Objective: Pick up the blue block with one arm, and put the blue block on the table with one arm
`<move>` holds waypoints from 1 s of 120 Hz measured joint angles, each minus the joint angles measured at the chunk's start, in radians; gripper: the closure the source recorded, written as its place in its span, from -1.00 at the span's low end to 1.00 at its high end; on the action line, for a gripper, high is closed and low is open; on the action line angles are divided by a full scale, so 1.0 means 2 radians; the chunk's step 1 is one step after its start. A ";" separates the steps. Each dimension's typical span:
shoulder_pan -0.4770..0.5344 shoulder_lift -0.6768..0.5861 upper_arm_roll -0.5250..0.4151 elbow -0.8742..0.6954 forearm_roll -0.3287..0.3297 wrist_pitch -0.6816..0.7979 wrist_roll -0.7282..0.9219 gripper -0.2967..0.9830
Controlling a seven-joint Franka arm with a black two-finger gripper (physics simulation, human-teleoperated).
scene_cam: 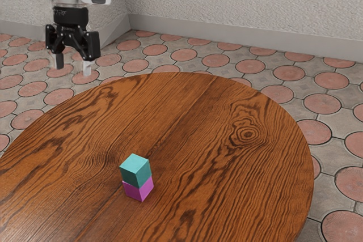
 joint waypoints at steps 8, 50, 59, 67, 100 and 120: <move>-0.001 0.001 0.000 -0.003 0.001 0.055 0.000 -0.54; 0.012 -0.047 -0.021 -0.076 0.005 0.182 0.001 -0.54; 0.048 -0.105 -0.069 -0.204 0.008 0.229 0.001 -0.54; 0.088 -0.141 -0.114 -0.290 0.007 0.275 0.001 -0.54; 0.104 -0.224 -0.168 -0.468 -0.011 0.403 0.001 -0.54; 0.105 -0.226 -0.202 -0.520 -0.038 0.462 0.001 -0.54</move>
